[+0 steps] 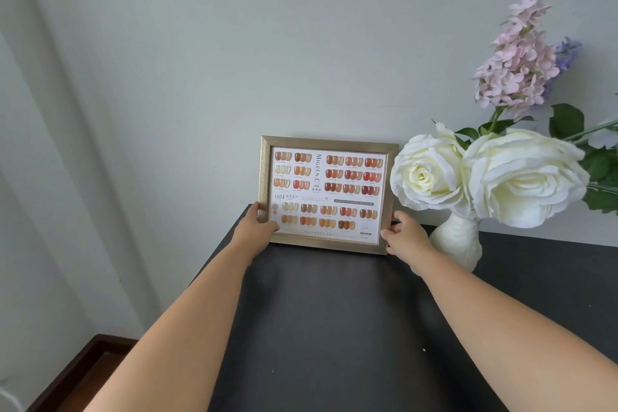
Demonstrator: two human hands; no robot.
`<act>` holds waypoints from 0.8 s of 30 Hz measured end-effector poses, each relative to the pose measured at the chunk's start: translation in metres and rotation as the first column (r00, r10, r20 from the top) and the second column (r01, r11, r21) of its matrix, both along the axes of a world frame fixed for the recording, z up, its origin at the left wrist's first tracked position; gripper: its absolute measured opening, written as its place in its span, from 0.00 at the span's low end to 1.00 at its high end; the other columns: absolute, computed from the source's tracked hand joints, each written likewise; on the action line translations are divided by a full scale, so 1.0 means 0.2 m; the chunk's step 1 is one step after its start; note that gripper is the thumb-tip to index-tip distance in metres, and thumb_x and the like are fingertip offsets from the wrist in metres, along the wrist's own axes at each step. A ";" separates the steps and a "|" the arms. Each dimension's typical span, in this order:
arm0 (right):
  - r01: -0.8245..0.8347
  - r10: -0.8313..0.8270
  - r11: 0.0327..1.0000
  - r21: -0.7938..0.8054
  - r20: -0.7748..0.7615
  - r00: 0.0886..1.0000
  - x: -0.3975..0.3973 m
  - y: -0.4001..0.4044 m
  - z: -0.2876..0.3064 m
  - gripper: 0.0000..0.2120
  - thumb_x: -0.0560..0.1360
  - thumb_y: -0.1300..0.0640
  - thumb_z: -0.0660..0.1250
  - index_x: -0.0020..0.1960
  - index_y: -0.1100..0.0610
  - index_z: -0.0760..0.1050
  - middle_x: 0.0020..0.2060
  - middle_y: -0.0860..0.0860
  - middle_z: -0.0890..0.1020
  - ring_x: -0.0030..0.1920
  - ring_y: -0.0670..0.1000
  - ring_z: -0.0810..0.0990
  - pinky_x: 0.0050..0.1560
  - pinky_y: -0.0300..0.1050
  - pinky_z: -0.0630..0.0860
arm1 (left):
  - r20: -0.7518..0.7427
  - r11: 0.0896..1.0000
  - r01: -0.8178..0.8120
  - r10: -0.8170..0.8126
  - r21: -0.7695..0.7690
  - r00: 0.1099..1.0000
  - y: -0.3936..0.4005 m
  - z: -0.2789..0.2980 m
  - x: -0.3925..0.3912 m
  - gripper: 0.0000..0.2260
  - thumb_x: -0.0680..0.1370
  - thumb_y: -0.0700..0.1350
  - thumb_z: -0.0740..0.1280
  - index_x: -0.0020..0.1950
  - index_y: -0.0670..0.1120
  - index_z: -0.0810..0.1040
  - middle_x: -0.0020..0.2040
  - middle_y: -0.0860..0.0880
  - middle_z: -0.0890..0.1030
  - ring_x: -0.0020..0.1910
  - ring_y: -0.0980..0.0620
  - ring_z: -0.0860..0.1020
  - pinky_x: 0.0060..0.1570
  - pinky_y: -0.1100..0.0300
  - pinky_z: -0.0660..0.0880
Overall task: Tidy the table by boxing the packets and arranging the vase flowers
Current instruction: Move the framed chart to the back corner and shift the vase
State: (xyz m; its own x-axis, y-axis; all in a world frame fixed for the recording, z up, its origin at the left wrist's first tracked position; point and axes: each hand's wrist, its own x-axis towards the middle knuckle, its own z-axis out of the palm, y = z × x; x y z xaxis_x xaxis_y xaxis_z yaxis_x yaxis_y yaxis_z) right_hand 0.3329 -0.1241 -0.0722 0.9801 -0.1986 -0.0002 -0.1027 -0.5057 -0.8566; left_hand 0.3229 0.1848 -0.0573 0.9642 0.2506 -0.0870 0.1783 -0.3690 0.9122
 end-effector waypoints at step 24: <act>-0.103 0.105 0.993 0.050 -0.036 0.994 -0.53 -0.21 0.05 0.18 0.75 0.56 0.65 0.64 0.45 0.72 0.64 0.50 0.74 0.57 0.49 0.74 0.52 0.44 0.71 | 0.090 0.955 0.199 -0.223 0.218 0.971 -0.43 0.01 -0.48 0.32 0.76 0.47 0.65 0.78 0.55 0.57 0.77 0.51 0.63 0.72 0.47 0.66 0.68 0.50 0.68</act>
State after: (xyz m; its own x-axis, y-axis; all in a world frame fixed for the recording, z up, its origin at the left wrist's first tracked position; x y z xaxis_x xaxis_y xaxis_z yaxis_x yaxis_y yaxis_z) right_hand 0.2273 -0.1668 -0.0629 0.9945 -0.0943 -0.0458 -0.0853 -0.4739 -0.8764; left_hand 0.2279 0.0994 -0.0559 0.9975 0.0413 0.0565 -0.0230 -0.5688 0.8222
